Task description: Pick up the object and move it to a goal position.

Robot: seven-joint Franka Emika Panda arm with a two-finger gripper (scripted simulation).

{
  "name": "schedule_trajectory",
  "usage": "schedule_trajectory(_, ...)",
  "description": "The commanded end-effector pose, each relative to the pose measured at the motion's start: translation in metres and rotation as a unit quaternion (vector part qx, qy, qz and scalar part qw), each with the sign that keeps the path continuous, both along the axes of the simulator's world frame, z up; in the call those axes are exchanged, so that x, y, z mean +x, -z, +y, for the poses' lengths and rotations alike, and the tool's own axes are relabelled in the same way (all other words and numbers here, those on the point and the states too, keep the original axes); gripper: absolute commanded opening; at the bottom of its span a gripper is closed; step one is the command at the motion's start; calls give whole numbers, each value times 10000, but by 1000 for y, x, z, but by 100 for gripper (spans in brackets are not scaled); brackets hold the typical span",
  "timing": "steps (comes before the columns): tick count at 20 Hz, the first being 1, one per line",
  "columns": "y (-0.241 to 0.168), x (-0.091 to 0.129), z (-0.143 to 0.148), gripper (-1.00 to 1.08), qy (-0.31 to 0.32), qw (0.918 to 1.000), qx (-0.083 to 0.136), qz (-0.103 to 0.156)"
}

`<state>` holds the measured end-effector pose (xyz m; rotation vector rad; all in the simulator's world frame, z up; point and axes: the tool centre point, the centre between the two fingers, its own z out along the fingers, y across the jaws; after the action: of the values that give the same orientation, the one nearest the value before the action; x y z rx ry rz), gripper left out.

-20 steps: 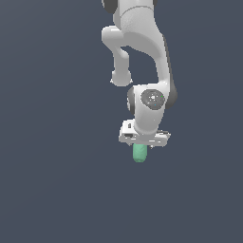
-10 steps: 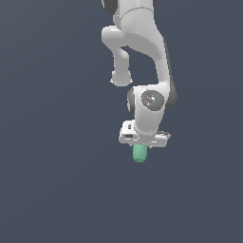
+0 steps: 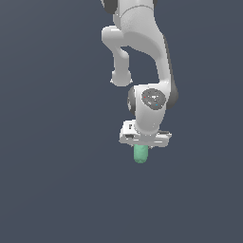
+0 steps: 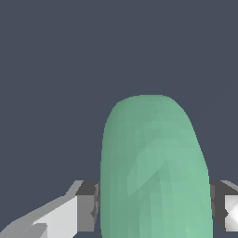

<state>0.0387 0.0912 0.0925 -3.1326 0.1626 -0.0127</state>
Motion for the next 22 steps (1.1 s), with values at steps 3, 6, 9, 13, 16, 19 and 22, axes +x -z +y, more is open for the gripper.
schedule_trajectory(3,-20,12,7,-100,-216,9997,58,-137)
schedule_trajectory(6,-42,23,15,-100,-448,9985,119,-275)
schedule_trajectory(9,-69,37,25,-100,-743,9960,197,-449)
schedule_trajectory(13,-116,55,42,-100,-1228,9892,329,-735)
schedule_trajectory(16,-157,67,57,-100,-1636,9807,441,-975)
schedule_trajectory(19,-198,75,72,-100,-2038,9699,552,-1210)
schedule_trajectory(22,-240,81,87,-100,-2435,9568,665,-1442)
